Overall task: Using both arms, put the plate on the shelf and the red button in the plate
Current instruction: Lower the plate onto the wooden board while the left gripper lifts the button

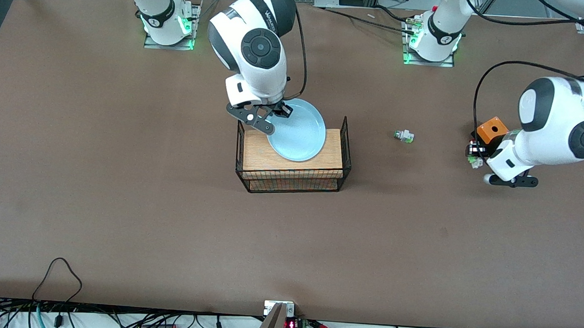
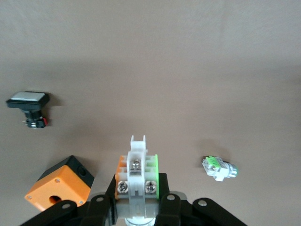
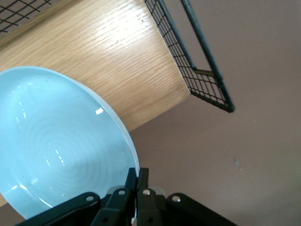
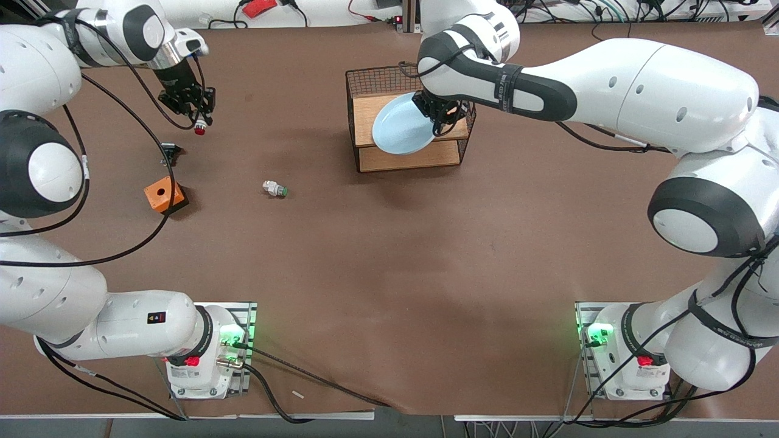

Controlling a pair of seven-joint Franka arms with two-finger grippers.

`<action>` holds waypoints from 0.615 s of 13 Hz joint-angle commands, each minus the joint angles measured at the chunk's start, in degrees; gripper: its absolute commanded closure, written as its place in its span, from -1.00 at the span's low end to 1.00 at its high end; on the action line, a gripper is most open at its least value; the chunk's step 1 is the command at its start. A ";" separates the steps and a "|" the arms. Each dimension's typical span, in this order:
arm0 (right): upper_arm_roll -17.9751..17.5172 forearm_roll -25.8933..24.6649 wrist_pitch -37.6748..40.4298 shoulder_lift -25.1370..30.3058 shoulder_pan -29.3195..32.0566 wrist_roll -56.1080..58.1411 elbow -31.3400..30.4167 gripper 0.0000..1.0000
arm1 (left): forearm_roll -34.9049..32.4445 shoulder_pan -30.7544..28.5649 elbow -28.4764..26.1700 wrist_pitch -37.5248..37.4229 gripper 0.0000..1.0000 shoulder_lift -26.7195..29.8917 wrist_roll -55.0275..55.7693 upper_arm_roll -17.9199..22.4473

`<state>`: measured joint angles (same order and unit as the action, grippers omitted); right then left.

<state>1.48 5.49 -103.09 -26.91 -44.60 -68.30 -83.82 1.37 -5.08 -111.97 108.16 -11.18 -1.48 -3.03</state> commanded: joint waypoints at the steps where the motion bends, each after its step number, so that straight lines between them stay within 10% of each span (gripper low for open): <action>1: 0.46 -1.01 -0.26 -3.58 -0.75 -1.31 3.67 0.97 | 0.57 0.33 4.20 -5.49 1.00 1.69 -0.01 -0.48; 8: 0.72 -2.50 -1.50 -5.79 -1.19 -1.31 3.67 0.67 | 0.74 0.33 6.23 -6.64 1.00 1.87 -0.10 -0.75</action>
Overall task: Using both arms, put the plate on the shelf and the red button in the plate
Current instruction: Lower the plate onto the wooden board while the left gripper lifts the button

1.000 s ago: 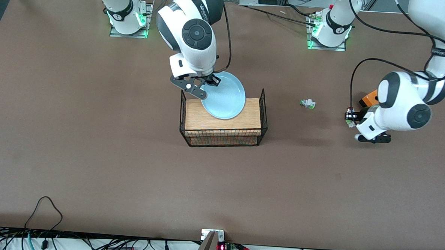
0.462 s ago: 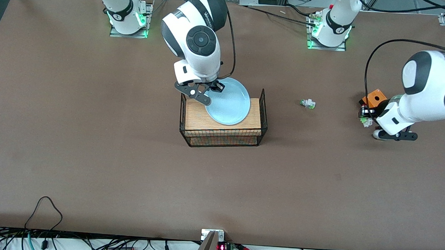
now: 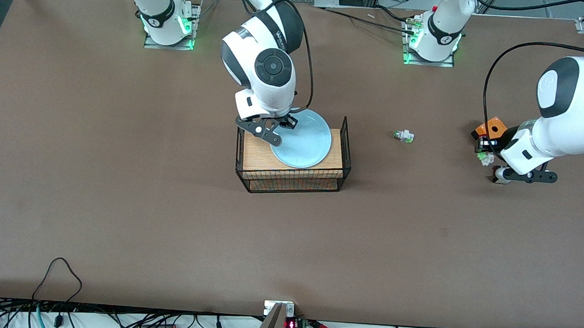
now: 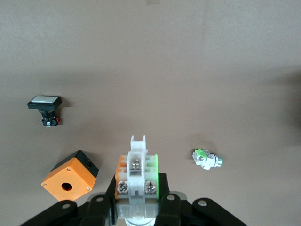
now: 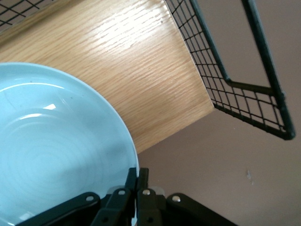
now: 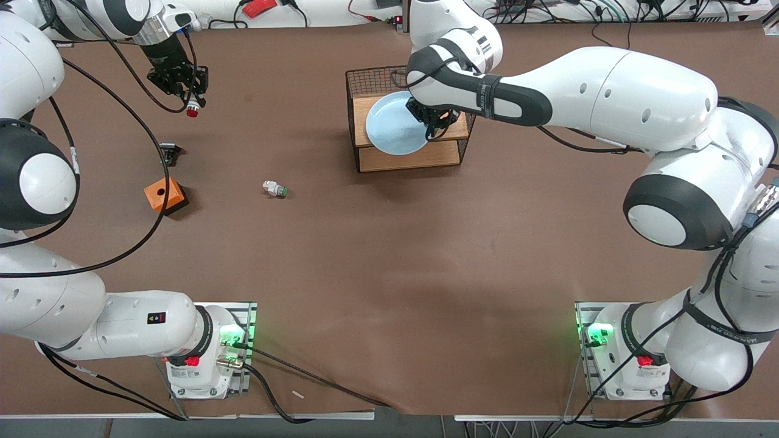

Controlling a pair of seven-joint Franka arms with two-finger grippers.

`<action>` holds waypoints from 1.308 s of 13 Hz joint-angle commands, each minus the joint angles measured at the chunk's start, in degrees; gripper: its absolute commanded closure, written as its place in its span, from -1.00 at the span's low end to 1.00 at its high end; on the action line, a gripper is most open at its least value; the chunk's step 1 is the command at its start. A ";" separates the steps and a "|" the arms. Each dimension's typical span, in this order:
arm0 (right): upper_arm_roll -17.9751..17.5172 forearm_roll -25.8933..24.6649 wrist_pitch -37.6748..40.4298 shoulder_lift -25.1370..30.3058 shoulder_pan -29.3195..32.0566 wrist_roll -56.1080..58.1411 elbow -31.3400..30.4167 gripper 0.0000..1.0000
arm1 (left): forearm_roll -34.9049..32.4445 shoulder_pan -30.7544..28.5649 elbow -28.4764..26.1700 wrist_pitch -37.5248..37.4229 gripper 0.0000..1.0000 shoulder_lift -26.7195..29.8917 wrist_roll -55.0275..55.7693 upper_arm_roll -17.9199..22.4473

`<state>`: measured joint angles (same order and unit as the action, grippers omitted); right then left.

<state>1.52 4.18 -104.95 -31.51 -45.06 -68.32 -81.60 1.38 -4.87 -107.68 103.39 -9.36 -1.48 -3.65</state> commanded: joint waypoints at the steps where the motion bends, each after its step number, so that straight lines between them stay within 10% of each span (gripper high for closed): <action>1: 0.67 -1.20 0.36 -1.19 -0.73 -1.29 1.53 0.55 | 0.73 0.12 3.25 -3.36 0.99 0.04 -0.54 -0.73; 8: 0.94 -0.76 1.58 -0.67 -0.12 -0.33 6.00 -0.21 | 1.08 0.21 12.66 -11.98 1.00 0.04 2.96 -5.48; 10: 0.94 -0.84 4.74 -0.22 -0.20 0.11 8.72 -0.99 | 1.08 0.12 13.37 -12.16 1.00 0.04 4.90 -8.20; 17: 3.65 -3.30 15.46 5.22 1.20 11.51 10.41 -1.00 | 1.17 0.12 13.37 -12.25 1.00 -0.05 7.37 -14.00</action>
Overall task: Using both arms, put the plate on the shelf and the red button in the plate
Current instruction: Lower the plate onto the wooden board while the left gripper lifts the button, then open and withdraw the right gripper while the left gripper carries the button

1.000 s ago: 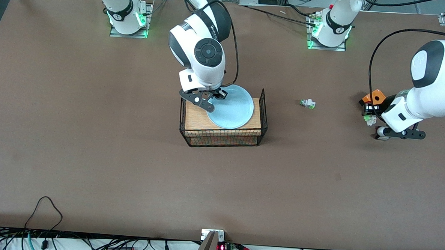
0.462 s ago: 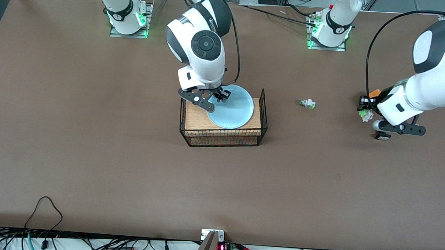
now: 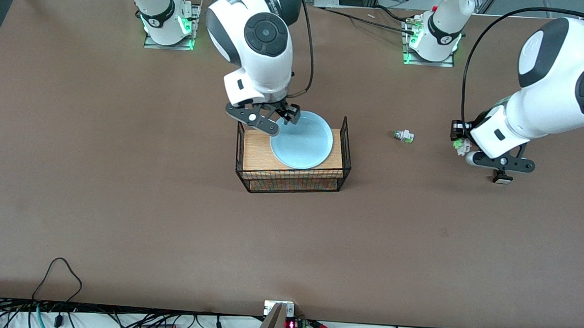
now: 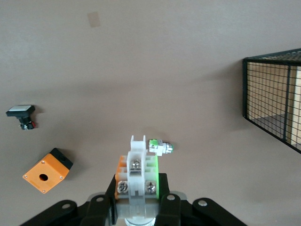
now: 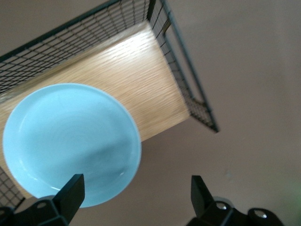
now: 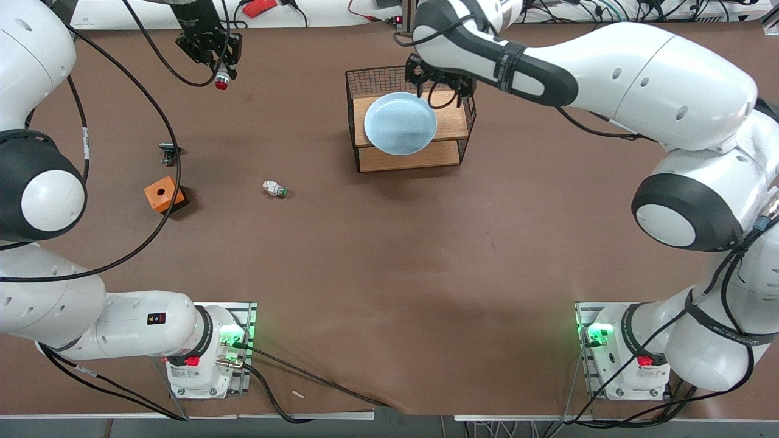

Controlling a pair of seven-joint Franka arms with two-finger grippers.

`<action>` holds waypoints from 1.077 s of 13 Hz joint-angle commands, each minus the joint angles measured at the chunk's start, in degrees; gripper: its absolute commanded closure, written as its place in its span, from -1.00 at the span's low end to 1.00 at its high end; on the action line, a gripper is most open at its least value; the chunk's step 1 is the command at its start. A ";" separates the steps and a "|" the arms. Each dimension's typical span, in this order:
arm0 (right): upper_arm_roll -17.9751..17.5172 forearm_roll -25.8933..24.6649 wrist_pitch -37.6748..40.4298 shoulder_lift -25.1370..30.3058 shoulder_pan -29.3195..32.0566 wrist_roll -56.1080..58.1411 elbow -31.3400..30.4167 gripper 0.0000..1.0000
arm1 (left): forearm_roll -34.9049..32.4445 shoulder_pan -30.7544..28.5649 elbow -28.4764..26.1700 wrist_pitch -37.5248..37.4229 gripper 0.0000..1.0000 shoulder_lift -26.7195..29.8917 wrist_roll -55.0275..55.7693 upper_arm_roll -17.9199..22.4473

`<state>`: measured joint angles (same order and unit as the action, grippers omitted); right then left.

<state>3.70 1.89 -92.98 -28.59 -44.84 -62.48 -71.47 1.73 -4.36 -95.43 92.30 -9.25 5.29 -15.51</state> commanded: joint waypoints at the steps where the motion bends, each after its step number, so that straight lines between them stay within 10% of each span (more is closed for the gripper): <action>1: 3.13 -0.93 5.16 2.92 1.24 8.57 0.28 -1.00 | 0.82 -0.30 1.13 -1.07 1.00 -0.42 0.69 -3.03; 7: 5.61 -0.84 12.37 8.01 13.96 32.56 0.28 -1.00 | 5.12 2.24 4.10 -0.72 1.00 -4.09 6.99 -10.85; 14: 7.02 -0.93 14.75 9.60 30.32 57.01 0.28 -1.00 | 5.48 14.37 13.69 2.52 1.00 -15.17 26.43 -10.68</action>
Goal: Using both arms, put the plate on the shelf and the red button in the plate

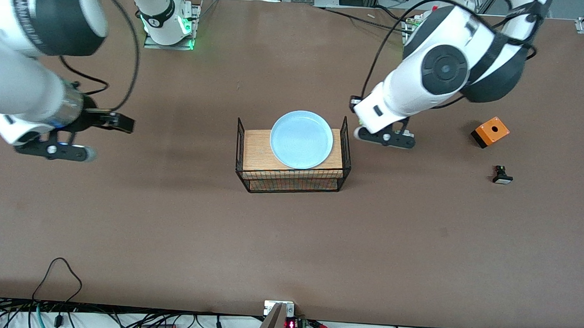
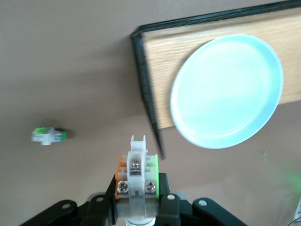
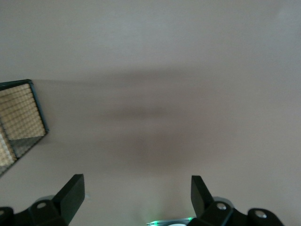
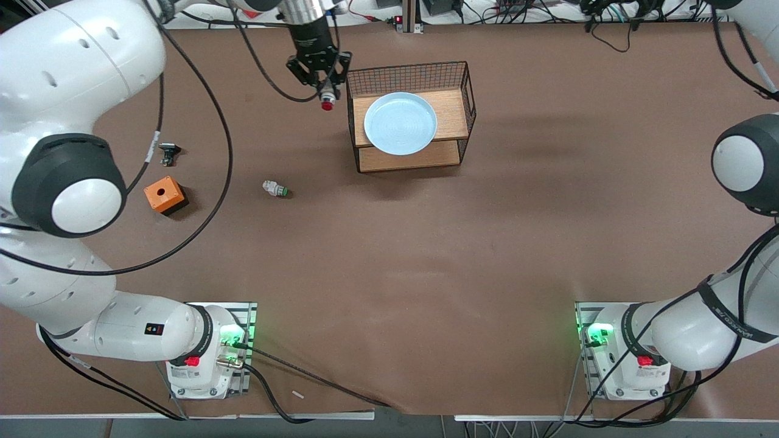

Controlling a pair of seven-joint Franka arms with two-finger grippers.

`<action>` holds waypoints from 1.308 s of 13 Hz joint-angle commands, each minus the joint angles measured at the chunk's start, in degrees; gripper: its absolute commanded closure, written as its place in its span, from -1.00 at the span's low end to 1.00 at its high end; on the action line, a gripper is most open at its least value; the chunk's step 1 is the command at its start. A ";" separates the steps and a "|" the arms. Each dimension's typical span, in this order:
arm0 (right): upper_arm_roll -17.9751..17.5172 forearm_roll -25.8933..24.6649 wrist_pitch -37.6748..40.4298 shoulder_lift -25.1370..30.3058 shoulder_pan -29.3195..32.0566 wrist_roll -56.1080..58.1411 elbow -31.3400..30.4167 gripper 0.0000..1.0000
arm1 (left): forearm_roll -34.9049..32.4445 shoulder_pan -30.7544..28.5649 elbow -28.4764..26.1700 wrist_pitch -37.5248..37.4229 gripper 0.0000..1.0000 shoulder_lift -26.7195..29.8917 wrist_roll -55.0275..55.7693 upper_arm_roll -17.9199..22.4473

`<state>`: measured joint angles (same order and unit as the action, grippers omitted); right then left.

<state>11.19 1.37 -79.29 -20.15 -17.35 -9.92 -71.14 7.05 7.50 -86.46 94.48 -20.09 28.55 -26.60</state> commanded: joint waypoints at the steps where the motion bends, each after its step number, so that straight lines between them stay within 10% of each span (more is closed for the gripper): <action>1: -0.47 -0.40 1.07 1.16 4.59 6.04 -0.05 -1.00 | 0.16 3.74 4.72 2.09 1.00 -5.21 3.53 0.58; 12: -1.17 -0.49 -0.68 2.65 10.06 16.60 -1.62 -1.00 | 0.16 7.79 4.81 15.20 1.00 -12.25 3.80 0.67; 17: -1.79 -4.43 -10.07 12.30 9.71 17.47 -17.32 -1.00 | -4.58 11.30 4.81 16.96 1.00 -15.41 5.11 0.85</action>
<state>10.09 -0.52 -84.34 -15.52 -7.61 5.94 -77.46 5.14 16.34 -83.89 111.10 -33.52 31.71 -26.41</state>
